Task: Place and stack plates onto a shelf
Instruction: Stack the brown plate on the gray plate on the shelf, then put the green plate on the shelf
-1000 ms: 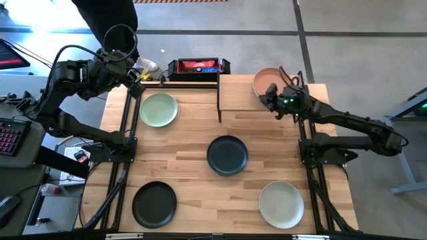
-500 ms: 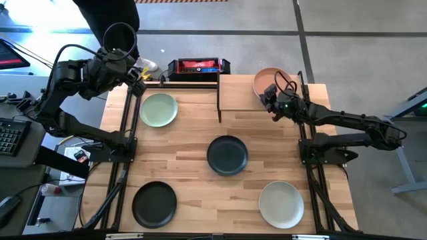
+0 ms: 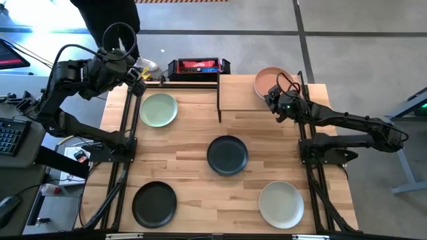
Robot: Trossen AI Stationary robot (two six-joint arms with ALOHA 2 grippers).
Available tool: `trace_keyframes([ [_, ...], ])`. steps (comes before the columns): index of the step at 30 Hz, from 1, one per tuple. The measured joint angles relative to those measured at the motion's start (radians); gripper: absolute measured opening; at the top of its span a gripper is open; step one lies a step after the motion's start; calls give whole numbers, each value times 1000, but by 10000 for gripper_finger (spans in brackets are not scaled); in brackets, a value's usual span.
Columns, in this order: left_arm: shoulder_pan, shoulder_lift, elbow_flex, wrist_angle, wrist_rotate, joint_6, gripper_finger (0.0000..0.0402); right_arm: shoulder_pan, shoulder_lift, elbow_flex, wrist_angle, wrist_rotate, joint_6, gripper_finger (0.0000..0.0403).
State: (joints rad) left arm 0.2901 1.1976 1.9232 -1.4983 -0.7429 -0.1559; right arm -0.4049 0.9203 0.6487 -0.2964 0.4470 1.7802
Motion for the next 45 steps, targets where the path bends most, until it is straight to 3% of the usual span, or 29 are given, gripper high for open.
trace_keyframes([
  [14,0,0,0,-1,8,-17,99,3,-127,0,-39,43,-61,87],
  [19,0,16,0,-2,93,-18,99,20,-138,0,131,-20,-221,87],
  [25,0,51,-6,-36,160,-81,99,22,-137,0,226,-204,-323,87],
  [33,0,97,-148,-61,182,-215,99,22,-135,0,188,-400,-435,87],
  [45,10,152,-457,-41,230,-413,99,22,-135,0,188,-405,-640,87],
])
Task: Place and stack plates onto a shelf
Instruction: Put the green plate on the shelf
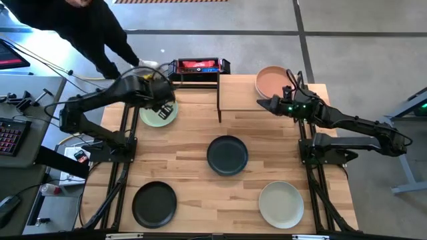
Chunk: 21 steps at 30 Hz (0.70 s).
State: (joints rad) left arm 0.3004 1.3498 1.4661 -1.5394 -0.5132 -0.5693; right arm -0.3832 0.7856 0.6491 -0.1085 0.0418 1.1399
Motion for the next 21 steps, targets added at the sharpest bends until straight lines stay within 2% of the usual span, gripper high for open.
trace_keyframes([
  [5,16,18,-124,64,46,-50,99,0,0,0,0,-6,-78,87],
  [10,22,29,-225,191,113,-49,99,0,0,0,0,-106,-131,87],
  [13,22,29,-280,278,119,-40,99,0,0,0,0,-164,-166,87],
  [21,45,29,-428,422,154,-31,99,0,0,0,-20,-236,-217,87],
])
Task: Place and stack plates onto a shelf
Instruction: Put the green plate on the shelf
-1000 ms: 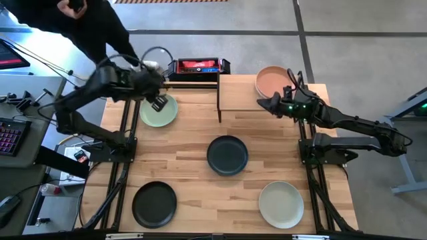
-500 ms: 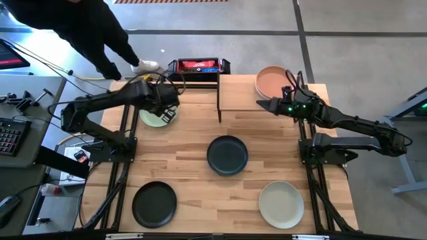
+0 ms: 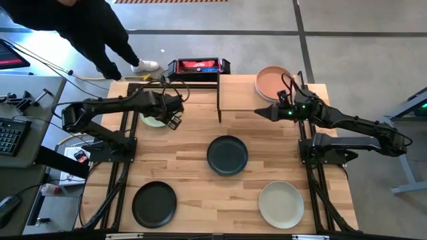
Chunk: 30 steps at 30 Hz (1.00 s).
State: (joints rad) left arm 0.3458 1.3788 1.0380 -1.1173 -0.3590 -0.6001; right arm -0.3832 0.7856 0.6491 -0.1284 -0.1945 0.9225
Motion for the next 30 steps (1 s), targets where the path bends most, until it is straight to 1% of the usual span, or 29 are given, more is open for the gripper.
trace_keyframes([
  [5,18,0,-80,71,23,2,99,0,0,0,-36,0,-7,87],
  [11,22,0,-144,137,37,19,99,0,0,0,-84,2,-8,87],
  [16,21,0,-201,203,70,21,99,0,0,0,-108,27,-8,87],
  [25,23,0,-270,253,86,36,99,0,0,0,-117,28,-8,87],
  [30,25,0,-278,254,96,68,99,0,0,0,-121,28,-8,87],
])
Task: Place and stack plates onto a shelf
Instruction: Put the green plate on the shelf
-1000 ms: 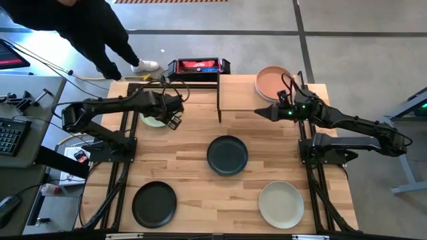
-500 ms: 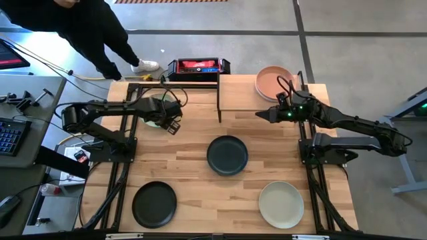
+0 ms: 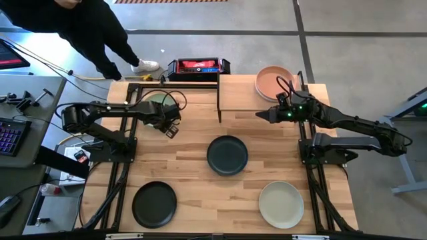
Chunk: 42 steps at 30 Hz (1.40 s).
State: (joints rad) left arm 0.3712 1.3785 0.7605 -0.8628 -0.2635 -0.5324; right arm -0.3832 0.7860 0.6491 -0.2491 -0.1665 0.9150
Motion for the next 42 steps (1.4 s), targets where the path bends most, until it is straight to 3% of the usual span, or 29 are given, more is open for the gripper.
trace_keyframes([
  [9,35,66,-1,5,30,88,99,0,0,0,-2,0,0,87],
  [21,34,167,-1,37,22,90,96,0,0,0,-2,0,0,87],
  [31,1,131,0,18,42,92,11,0,0,0,-3,0,0,87],
  [42,-75,126,80,-102,49,94,2,0,0,0,-6,-7,-43,87],
])
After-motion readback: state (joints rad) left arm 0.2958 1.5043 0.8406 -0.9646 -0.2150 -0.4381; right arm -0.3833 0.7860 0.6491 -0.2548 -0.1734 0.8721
